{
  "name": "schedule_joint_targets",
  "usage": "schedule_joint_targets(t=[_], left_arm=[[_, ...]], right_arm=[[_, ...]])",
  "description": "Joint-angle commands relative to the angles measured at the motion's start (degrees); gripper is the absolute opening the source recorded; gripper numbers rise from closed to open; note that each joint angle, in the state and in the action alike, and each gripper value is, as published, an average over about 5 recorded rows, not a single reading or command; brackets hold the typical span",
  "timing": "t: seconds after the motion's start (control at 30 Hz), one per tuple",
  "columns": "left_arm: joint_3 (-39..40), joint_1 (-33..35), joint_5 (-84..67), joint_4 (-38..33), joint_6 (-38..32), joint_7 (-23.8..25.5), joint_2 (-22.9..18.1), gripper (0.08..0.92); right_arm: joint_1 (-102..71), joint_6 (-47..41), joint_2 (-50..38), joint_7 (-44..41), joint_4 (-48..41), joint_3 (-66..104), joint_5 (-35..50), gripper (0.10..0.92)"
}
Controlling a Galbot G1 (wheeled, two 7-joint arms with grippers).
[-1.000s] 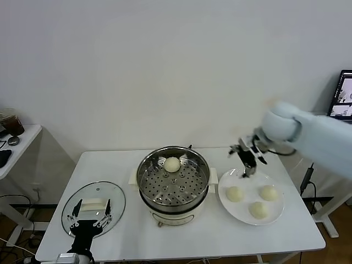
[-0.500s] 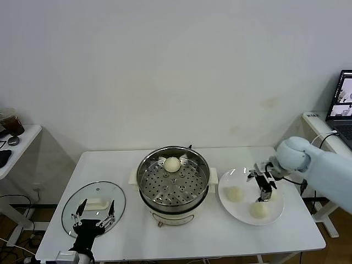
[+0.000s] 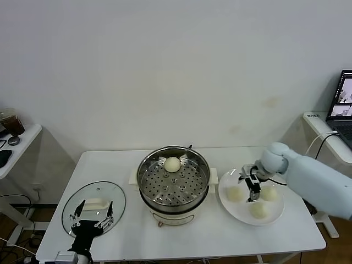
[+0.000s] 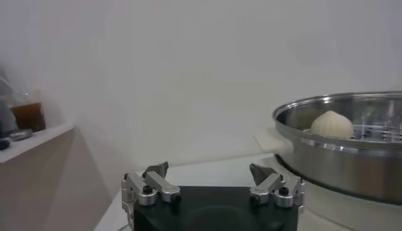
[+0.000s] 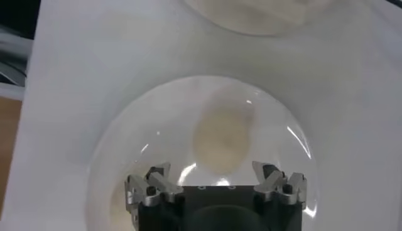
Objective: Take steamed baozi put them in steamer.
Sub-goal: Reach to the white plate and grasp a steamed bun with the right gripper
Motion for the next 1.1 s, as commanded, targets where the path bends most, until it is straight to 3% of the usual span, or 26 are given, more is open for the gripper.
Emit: schedule_joint_targets(t=[0.03,0.3,0.77,0.93,1.1], left_arm=[[-0.06,-0.12,0.32,0.41,-0.02,0.11,-0.05,0.823],[-0.23,0.0,0.23,0.31,0.0,-0.06,-0.16,0.823],[0.08,0.07,0.51,0.05,0.13,-0.17,0.06,0.823],[0.12,-0.02,0.53,-0.22,0.19,-0.12,0.21,0.823],[0.58,-0.24,0.52,-0.41,0.21,-0.18,0.51,0.823]], right_arm=[[-1.5,0.18,4.58,1.06,-4.51,0.94,-2.52,0.823],[-1.63,-0.6,4.49,0.45,-4.29,1.02,-3.02,0.809],[-0.11,-1.41,2.4,-1.1,-1.79,0.33,-1.62,0.544],[5.21,-2.74,-1.69,-2.06,2.38,-1.42,3.17,0.468],[18.92,-4.58,-7.21,-2.75,8.42,-7.81,11.78,0.449]])
